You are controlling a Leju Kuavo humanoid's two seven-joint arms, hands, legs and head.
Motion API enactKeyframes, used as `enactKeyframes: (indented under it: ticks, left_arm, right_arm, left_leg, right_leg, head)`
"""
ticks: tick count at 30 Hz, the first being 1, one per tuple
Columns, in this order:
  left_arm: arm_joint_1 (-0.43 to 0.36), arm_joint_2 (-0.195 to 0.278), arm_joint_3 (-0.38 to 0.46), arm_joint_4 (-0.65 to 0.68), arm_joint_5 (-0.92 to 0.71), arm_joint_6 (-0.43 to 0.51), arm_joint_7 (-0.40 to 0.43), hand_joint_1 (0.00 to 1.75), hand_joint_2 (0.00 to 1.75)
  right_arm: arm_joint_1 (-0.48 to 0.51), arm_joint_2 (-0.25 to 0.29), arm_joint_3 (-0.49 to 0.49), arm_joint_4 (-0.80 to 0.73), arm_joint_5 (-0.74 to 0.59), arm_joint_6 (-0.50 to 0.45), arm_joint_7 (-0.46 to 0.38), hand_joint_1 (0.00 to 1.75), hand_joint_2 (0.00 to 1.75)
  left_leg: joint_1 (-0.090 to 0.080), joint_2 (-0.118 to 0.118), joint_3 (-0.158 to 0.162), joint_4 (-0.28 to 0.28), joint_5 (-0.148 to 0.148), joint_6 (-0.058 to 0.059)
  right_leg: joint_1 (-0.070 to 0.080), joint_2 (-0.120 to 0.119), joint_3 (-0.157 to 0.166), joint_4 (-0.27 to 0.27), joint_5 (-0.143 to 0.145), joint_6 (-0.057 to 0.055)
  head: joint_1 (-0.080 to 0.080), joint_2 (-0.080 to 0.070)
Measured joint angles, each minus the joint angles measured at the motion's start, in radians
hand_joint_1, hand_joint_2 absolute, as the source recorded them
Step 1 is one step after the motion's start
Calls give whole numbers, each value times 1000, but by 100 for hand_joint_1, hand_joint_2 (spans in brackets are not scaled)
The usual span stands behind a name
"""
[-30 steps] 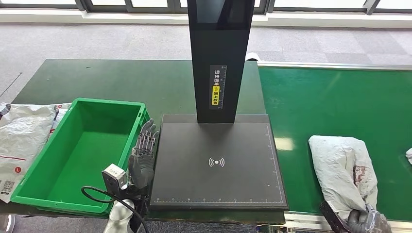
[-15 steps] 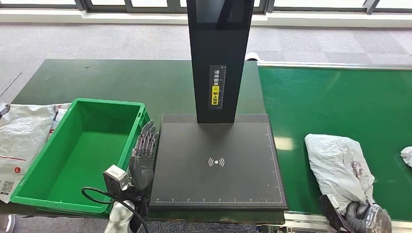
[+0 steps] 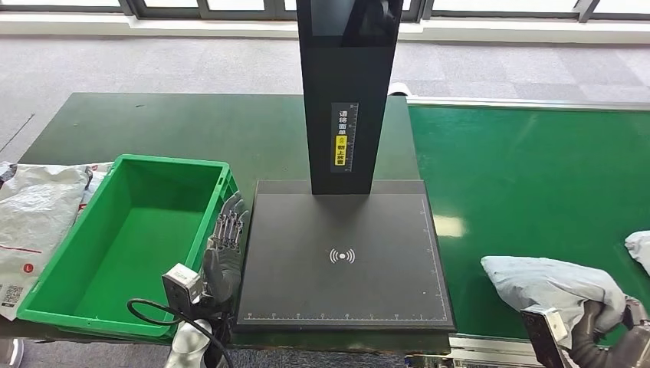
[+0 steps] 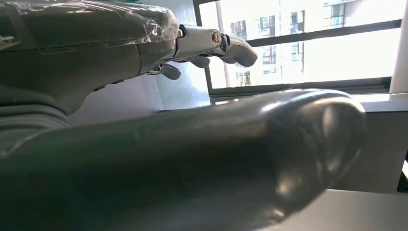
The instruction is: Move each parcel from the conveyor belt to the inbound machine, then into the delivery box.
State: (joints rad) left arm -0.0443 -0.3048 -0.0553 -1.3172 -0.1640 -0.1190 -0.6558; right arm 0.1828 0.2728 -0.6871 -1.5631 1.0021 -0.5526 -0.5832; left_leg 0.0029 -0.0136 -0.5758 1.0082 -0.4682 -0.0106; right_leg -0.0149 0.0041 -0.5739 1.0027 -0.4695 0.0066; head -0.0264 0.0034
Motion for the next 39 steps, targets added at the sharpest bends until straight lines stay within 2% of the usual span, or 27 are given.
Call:
enactKeyframes:
  ticks: [3,7,12,15,17,19,24,30,34,39]
  left_arm:
    - [0,0,0,-1,-1,0,0,0,0]
    - [-1,0,0,0,-2,0,0,0,0]
    - [-16,-4,0,13,-6,-7,-6,0,0]
    - [-22,-4,0,18,-13,-8,-6,0,0]
    - [-25,-5,-1,19,-14,-8,-6,0,0]
    - [-26,-5,-1,20,-10,-9,-7,0,0]
    - [-26,-6,-1,21,40,-13,-35,0,0]
    - [-26,-6,-2,20,63,-14,-45,0,0]
    - [-29,-6,-12,24,77,-12,-45,0,0]
    - [-34,-6,-27,36,92,-2,-45,0,0]
  right_arm:
    - [15,6,13,-32,-49,-40,-29,175,175]
    - [47,20,49,-124,-185,-131,-103,175,175]
    - [55,33,176,-254,-153,-143,-114,175,175]
    - [20,16,273,-269,-126,-139,-51,175,175]
    - [-19,-18,349,-258,-119,-127,27,175,175]
    - [-58,-54,421,-239,-127,-103,71,175,175]
    - [-183,-99,618,-98,-135,-36,104,175,175]
    - [-317,-104,801,167,-124,-64,105,175,175]
    - [-403,-92,870,360,-169,-67,82,175,175]
    - [-494,-62,892,566,-207,-78,43,175,175]
  left_leg:
    - [0,0,0,0,0,0]
    - [0,0,0,0,0,0]
    - [0,3,1,0,0,0]
    - [0,4,1,0,1,-1]
    - [0,5,1,0,1,0]
    - [0,5,1,0,2,0]
    - [0,7,1,0,3,-1]
    - [1,6,1,0,4,-2]
    - [1,6,0,0,4,-2]
    - [1,6,0,0,4,-2]
  right_leg:
    - [0,0,0,0,0,0]
    - [0,0,0,0,0,0]
    - [0,2,-1,1,0,0]
    - [0,2,-1,1,1,0]
    - [0,3,-1,1,2,0]
    - [0,3,0,1,2,0]
    - [0,6,-1,1,4,0]
    - [1,6,-2,1,4,0]
    - [1,6,-2,1,4,0]
    - [1,6,-2,1,4,0]
  head:
    - [0,0]
    - [0,0]
    - [0,0]
    - [0,0]
    - [0,0]
    - [0,0]
    - [0,0]
    - [0,0]
    - [0,0]
    - [0,0]
